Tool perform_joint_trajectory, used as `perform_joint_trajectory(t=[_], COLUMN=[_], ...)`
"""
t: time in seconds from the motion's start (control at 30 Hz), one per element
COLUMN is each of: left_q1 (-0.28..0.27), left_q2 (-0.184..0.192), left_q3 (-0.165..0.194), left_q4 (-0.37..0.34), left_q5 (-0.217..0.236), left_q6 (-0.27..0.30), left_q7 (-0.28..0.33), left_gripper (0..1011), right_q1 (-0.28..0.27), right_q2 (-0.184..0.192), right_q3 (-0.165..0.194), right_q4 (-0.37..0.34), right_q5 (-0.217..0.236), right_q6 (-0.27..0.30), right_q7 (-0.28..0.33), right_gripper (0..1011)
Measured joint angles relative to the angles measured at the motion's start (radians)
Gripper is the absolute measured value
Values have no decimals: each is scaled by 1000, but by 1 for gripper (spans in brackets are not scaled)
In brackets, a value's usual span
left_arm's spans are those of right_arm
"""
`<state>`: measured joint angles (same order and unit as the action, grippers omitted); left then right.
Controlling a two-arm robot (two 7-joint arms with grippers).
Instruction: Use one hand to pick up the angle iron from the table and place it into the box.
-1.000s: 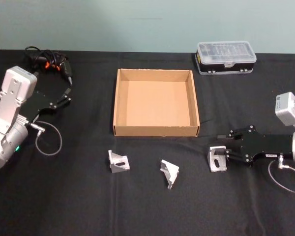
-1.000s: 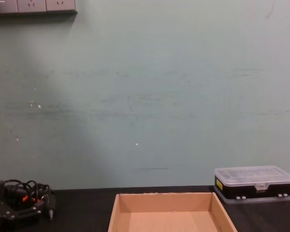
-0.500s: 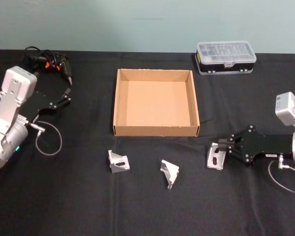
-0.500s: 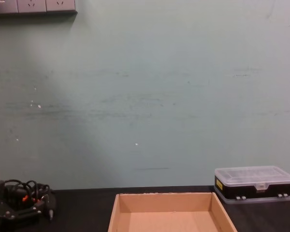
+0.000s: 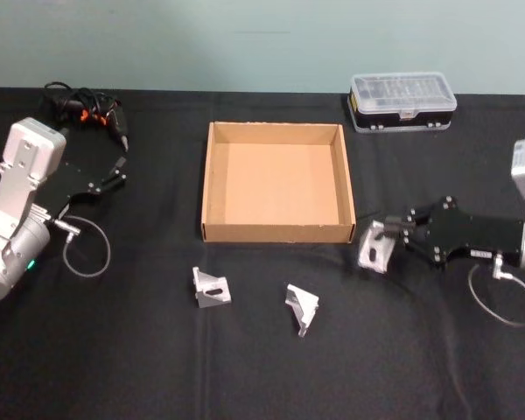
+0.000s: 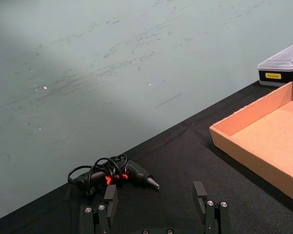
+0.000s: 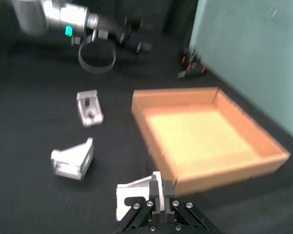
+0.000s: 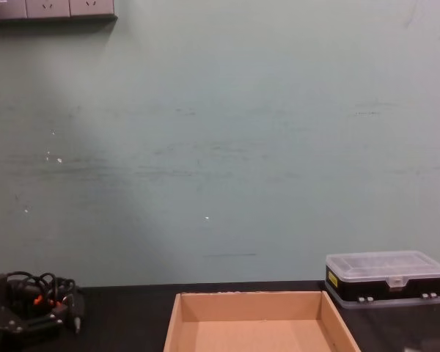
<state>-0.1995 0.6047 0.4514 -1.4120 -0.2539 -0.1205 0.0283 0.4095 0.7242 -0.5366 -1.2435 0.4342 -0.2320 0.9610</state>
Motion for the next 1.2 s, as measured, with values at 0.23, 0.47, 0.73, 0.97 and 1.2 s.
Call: perform_joint_trajectory(t=[0.23,0.47,0.73,0.97,1.2], left_q1=[0,0,0,0,0], left_q2=[0,0,0,0,0], left_q3=[0,0,0,0,0], left_q4=[0,0,0,0,0], left_q5=[0,0,0,0,0], left_q6=[0,0,0,0,0], left_q7=[0,0,0,0,0], left_gripper=[1011,1011,1011,1011,1011], right_q1=[20,127,287,416,495], right_q2=[-21,-92,-217,-350,-452], right_q3=[40,4,-84,-172,-229], right_q4=[-75,-50,90,280,468], right_q5=[72,29,-66,-175,-274], right_q6=[39,89,128,160,139], right_q7=[-30,-71,-88,-122,-152], right_gripper=[54,54,54,53,54])
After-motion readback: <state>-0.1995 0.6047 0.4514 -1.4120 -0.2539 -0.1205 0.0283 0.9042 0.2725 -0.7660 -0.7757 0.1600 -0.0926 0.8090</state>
